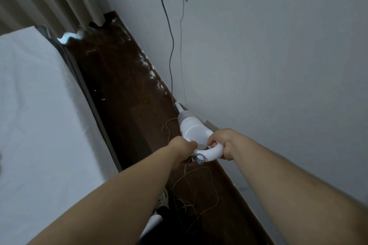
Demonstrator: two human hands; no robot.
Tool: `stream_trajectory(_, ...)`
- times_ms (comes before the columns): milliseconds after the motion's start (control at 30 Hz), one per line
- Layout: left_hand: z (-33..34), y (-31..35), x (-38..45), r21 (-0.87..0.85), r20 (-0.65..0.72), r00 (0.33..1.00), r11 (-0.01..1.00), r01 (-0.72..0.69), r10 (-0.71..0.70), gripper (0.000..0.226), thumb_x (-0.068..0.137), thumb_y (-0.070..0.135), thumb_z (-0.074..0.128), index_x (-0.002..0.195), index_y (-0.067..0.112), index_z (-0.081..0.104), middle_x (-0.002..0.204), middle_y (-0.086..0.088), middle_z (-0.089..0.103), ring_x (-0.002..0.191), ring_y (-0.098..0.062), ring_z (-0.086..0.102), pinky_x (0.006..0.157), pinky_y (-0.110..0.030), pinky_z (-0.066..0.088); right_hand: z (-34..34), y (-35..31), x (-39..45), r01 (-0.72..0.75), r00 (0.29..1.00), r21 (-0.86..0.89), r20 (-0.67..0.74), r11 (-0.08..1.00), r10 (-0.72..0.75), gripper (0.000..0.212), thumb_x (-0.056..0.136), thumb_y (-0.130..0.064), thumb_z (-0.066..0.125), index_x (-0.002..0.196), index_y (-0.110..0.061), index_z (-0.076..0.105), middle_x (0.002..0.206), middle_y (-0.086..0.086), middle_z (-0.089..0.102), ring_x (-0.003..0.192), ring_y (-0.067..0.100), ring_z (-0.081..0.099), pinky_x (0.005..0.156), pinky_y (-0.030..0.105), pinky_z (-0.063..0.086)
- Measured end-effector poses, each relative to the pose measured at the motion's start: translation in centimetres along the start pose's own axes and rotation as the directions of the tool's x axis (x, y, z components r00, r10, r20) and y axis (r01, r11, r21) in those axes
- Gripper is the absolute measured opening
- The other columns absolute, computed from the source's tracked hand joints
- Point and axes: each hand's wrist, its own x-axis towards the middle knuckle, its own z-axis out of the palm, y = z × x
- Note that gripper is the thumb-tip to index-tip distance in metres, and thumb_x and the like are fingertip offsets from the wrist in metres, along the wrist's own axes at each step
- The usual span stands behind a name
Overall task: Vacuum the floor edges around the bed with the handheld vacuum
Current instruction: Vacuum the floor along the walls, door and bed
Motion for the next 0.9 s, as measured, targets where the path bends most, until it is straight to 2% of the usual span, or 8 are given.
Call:
stream_trajectory(167, 4.9, -2.2, -3.2, 0.001, -0.001, 1.0, 1.0, -0.009, 0.009, 0.041, 0.093, 0.027, 0.053, 0.121, -0.003, 0.054, 0.116, -0.02, 0.063, 0.1, -0.03, 0.063, 0.08, -0.035, 0.05, -2.8, 5.2, -1.4, -0.005, 1.0, -0.015, -0.016, 1.0, 0.004, 0.01, 0.086, 0.008, 0.05, 0.087, -0.002, 0.053, 0.068, 0.01, 0.046, 0.052, 0.015, 0.043, 0.05, 0.028, 0.043)
stream_trajectory(267, 7.0, -3.5, -5.3, -0.004, 0.009, 1.0, 1.0, -0.001, 0.001, 0.039, 0.094, 0.026, 0.053, 0.121, -0.001, 0.054, 0.116, -0.018, 0.063, 0.102, -0.029, 0.063, 0.083, -0.032, 0.05, -4.0, 7.9, -2.2, -0.007, 1.0, -0.028, -0.029, 1.0, 0.006, 0.022, 0.085, 0.008, 0.051, 0.104, -0.002, 0.054, 0.071, 0.01, 0.047, 0.052, 0.015, 0.044, 0.048, 0.028, 0.043)
stream_trajectory(433, 8.8, -4.3, -8.1, -0.043, 0.041, 0.999, 0.999, 0.022, -0.02, 0.038, 0.094, 0.026, 0.054, 0.121, -0.001, 0.053, 0.112, -0.018, 0.064, 0.1, -0.029, 0.065, 0.084, -0.035, 0.055, -5.3, 10.5, -3.9, -0.018, 0.999, -0.022, -0.04, 1.0, 0.017, 0.021, 0.084, 0.008, 0.051, 0.102, -0.002, 0.053, 0.074, 0.011, 0.048, 0.054, 0.015, 0.045, 0.052, 0.029, 0.046)
stream_trajectory(500, 9.1, -4.5, -9.1, -0.041, 0.034, 0.999, 0.999, 0.006, -0.004, 0.039, 0.093, 0.026, 0.054, 0.122, -0.001, 0.053, 0.113, -0.018, 0.064, 0.102, -0.03, 0.065, 0.09, -0.037, 0.054, -5.5, 11.2, -4.4, -0.007, 0.999, -0.029, -0.044, 1.0, 0.006, 0.023, 0.083, 0.008, 0.052, 0.104, -0.002, 0.053, 0.081, 0.013, 0.05, 0.06, 0.019, 0.049, 0.058, 0.033, 0.049)
stream_trajectory(600, 9.3, -4.3, -10.1, -0.04, 0.029, 1.0, 0.999, 0.004, -0.003, 0.038, 0.093, 0.025, 0.055, 0.12, -0.001, 0.054, 0.108, -0.018, 0.066, 0.097, -0.029, 0.066, 0.086, -0.036, 0.054, -5.9, 11.7, -5.4, 0.022, 0.999, -0.016, -0.048, 1.0, -0.022, 0.027, 0.082, 0.007, 0.053, 0.108, -0.002, 0.05, 0.099, 0.018, 0.053, 0.081, 0.027, 0.057, 0.078, 0.039, 0.054)
stream_trajectory(633, 9.4, -4.3, -10.2, -0.031, 0.029, 1.0, 1.0, 0.005, -0.004, 0.037, 0.093, 0.026, 0.055, 0.119, -0.002, 0.054, 0.108, -0.018, 0.066, 0.098, -0.029, 0.066, 0.087, -0.037, 0.054, -5.9, 11.9, -5.7, 0.025, 0.998, -0.008, -0.056, 1.0, -0.026, 0.027, 0.083, 0.007, 0.053, 0.109, -0.002, 0.049, 0.099, 0.018, 0.053, 0.085, 0.028, 0.057, 0.079, 0.039, 0.054)
stream_trajectory(767, 9.7, -4.4, -10.5, 0.016, 0.027, 1.0, 1.0, -0.009, 0.008, 0.041, 0.093, 0.028, 0.055, 0.121, -0.002, 0.053, 0.112, -0.018, 0.065, 0.103, -0.03, 0.065, 0.091, -0.038, 0.054, -6.2, 12.8, -6.2, 0.012, 0.999, 0.041, -0.054, 0.999, -0.01, 0.028, 0.084, 0.007, 0.053, 0.109, -0.002, 0.048, 0.09, 0.016, 0.051, 0.072, 0.025, 0.054, 0.055, 0.036, 0.049)
stream_trajectory(900, 10.0, -4.6, -10.6, 0.005, 0.035, 0.999, 1.0, -0.015, 0.015, 0.045, 0.09, 0.028, 0.057, 0.123, -0.002, 0.052, 0.11, -0.019, 0.065, 0.1, -0.031, 0.066, 0.087, -0.039, 0.056, -6.2, 13.3, -5.7, -0.01, 0.998, 0.028, -0.056, 1.0, 0.012, 0.039, 0.082, 0.006, 0.054, 0.12, -0.003, 0.05, 0.085, 0.013, 0.05, 0.065, 0.022, 0.052, 0.052, 0.034, 0.048)
